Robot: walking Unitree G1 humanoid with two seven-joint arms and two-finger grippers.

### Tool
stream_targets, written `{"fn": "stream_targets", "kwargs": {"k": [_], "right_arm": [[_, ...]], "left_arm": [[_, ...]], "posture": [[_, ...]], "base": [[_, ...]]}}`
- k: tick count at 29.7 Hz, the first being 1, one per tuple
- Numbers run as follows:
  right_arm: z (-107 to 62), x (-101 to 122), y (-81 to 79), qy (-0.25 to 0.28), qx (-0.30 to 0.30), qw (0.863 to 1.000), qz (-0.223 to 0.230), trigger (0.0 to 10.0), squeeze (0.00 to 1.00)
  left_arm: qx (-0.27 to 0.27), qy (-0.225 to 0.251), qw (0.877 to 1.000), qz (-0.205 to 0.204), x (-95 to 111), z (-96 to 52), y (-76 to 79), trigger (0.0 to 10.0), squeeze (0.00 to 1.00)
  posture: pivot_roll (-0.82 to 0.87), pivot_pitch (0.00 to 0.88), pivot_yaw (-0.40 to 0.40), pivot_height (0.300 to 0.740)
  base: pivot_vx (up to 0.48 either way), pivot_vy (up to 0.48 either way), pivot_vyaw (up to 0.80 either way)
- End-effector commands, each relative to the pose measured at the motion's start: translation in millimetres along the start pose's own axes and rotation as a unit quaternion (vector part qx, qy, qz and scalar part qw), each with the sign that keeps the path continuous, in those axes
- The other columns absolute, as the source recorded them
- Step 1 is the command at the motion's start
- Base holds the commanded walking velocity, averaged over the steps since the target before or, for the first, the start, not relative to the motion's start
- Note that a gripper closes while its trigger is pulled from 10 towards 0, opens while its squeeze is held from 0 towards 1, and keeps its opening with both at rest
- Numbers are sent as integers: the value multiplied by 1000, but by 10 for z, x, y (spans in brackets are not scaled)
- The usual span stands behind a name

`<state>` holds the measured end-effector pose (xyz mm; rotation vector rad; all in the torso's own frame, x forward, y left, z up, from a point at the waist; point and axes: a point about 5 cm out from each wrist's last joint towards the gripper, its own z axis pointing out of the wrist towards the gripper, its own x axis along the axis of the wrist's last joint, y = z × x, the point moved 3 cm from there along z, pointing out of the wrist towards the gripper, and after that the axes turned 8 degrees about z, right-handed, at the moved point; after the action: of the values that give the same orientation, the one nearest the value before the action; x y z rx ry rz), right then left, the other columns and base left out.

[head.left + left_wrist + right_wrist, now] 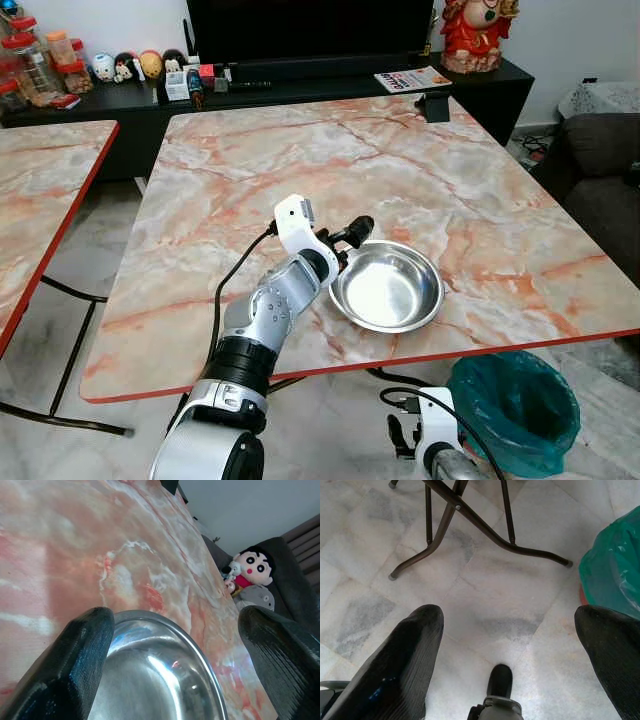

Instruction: Setting the table

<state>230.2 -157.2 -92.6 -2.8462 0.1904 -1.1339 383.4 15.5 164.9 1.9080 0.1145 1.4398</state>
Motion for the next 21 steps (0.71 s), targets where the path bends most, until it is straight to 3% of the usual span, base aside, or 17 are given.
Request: {"fn": "stream_targets", "kwargs": {"k": [1, 3, 4, 5, 6, 13, 15, 16, 21], "right_arm": [[3, 6, 3, -1, -2, 1000, 4, 10000, 0], [3, 6, 3, -1, -2, 1000, 4, 10000, 0], [7, 31, -15, 6, 2, 1000, 6, 10000, 0], [10, 62, -36, 14, 6, 1000, 8, 10000, 0], [11, 68, -40, 16, 7, 1000, 8, 10000, 0], [12, 69, -40, 16, 7, 1000, 9, 10000, 0], [11, 69, -40, 16, 6, 1000, 9, 10000, 0], [11, 69, -41, 16, 7, 1000, 9, 10000, 0], [11, 70, -45, 17, 7, 1000, 9, 10000, 0]], "left_arm": [[-86, -13, 995, -45, -153, 136, 748, 10000, 1000], [-86, -13, 995, -45, -153, 136, 748, 10000, 1000], [51, 110, 989, 81, 189, -69, -46, 10000, 0], [163, 233, 920, 268, 579, -565, -670, 10000, 0], [175, 253, 900, 309, 640, -676, -740, 10000, 0], [173, 255, 899, 312, 633, -671, -731, 10000, 0], [173, 259, 896, 316, 629, -673, -729, 10000, 0], [175, 270, 888, 328, 610, -690, -732, 10000, 0], [188, 266, 881, 344, 553, -735, -825, 10000, 0]], "posture": [[1, 0, 0, 736], [1, 0, 0, 736], [39, 0, 0, 736], [39, 0, 0, 736], [39, 0, 0, 736], [38, 0, 0, 736], [38, 0, 0, 736], [39, 0, 0, 736], [41, 0, 0, 736]], "base": [[0, 0, 0], [0, 0, 0], [0, 0, 0], [0, 0, 0], [0, 0, 0], [0, 0, 0], [0, 0, 0], [0, 0, 0], [0, 0, 0]]}}
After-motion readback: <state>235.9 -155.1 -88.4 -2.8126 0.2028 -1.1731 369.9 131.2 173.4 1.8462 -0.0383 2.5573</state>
